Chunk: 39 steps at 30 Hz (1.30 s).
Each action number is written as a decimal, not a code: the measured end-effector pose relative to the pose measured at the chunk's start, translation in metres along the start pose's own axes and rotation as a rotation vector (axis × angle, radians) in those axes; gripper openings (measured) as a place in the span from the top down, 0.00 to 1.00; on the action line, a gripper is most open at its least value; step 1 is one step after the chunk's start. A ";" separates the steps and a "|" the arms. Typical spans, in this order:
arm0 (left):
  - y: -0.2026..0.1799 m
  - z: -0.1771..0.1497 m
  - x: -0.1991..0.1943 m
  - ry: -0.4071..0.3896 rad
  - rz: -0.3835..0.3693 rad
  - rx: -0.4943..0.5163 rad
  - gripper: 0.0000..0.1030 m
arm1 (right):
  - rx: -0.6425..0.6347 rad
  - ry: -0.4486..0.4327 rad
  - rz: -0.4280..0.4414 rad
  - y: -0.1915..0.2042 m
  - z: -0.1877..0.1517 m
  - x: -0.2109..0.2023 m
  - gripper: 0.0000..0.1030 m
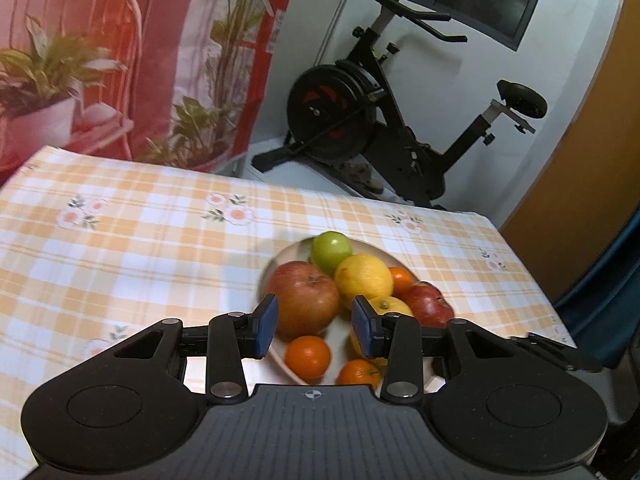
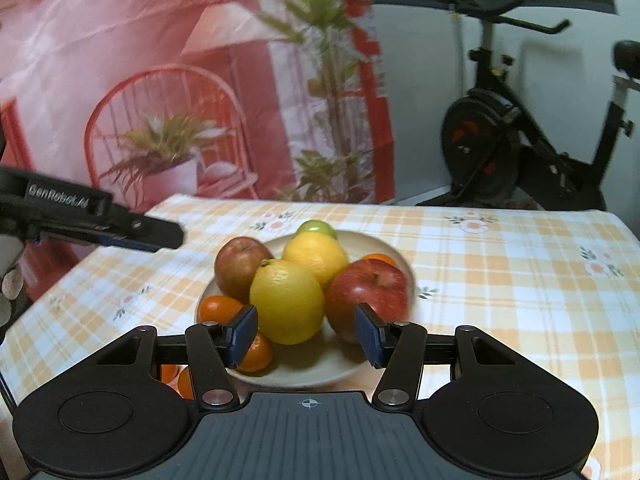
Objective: Organize fruits
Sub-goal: 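Lower the lemon onto the plate and open the left gripper, then withdraw the left gripper from the plate toward the loose tangerines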
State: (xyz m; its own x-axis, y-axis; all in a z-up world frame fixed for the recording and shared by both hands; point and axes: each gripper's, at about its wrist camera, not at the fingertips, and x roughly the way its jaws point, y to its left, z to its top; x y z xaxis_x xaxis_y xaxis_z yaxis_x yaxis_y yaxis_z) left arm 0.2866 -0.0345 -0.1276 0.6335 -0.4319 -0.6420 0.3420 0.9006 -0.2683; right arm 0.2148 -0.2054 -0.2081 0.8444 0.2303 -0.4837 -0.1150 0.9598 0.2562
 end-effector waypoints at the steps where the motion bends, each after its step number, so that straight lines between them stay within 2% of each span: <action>1: 0.001 -0.001 -0.003 -0.006 0.012 0.007 0.59 | 0.008 -0.011 -0.006 -0.002 -0.002 -0.004 0.51; 10: 0.002 -0.014 -0.023 -0.047 0.099 0.054 0.59 | 0.081 -0.078 -0.052 -0.019 -0.028 -0.029 0.51; 23: -0.004 -0.026 -0.031 -0.100 0.217 0.107 0.58 | 0.119 -0.065 -0.069 -0.026 -0.048 -0.023 0.51; 30: -0.003 -0.028 -0.035 -0.108 0.256 0.099 0.58 | 0.134 -0.052 -0.055 -0.027 -0.052 -0.021 0.52; 39: -0.006 -0.041 -0.036 -0.096 0.284 0.085 0.58 | 0.097 -0.020 -0.033 -0.017 -0.053 -0.015 0.59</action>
State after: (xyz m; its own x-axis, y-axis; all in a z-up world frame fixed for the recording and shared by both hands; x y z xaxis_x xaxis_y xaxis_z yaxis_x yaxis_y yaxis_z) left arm 0.2331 -0.0223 -0.1322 0.7730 -0.1702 -0.6112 0.1963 0.9802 -0.0247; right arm 0.1763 -0.2168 -0.2491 0.8572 0.1947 -0.4767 -0.0367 0.9465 0.3205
